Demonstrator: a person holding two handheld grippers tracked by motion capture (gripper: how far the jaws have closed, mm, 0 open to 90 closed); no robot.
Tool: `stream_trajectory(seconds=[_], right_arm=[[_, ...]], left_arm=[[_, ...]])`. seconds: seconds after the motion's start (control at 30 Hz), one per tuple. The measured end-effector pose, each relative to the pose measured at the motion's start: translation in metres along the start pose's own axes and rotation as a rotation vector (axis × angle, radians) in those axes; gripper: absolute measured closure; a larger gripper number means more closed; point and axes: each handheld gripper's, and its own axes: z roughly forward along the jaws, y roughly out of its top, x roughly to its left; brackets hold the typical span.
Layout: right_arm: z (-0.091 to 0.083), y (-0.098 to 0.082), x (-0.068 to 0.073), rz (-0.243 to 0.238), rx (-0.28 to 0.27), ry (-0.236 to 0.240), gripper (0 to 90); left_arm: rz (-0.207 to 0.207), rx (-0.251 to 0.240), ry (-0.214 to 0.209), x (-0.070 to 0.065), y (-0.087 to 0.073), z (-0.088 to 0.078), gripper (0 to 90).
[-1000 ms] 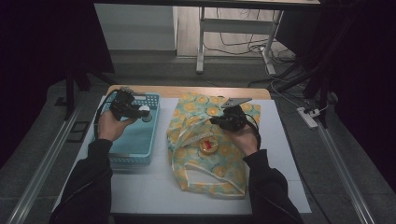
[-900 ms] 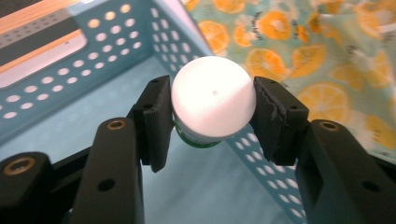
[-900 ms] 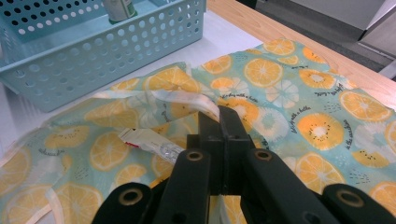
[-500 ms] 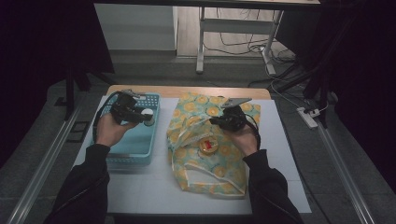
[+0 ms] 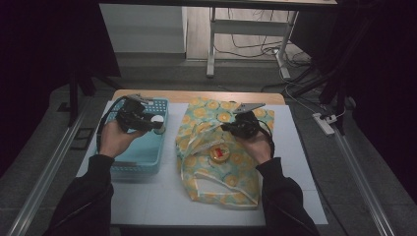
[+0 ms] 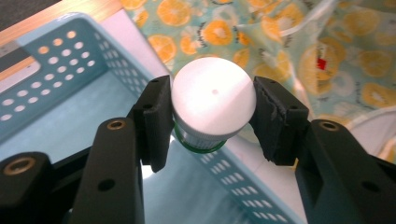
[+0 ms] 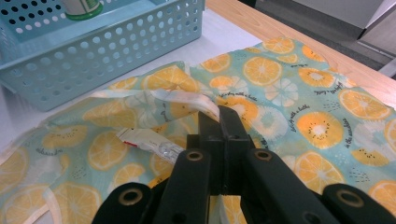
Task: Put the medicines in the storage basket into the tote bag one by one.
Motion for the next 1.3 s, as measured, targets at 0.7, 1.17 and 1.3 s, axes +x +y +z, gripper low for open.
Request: stream_trajectory(seconds=[0.7,1.17,1.3], right_arm=[[-0.001,0.001,0.000,0.002,-0.018,-0.001,89.9],[-0.002,0.001,0.001,-0.002,-0.019,-0.001,89.9],[-0.002,0.001,0.001,-0.003,-0.018,-0.002,89.9]], left_arm=[[0.108,0.000,-0.123,-0.055,0.014,0.019,50.5],[0.177,0.002,-0.188,-0.086,0.026,0.045,50.5],[0.180,-0.005,-0.205,-0.092,0.029,0.051,50.5]])
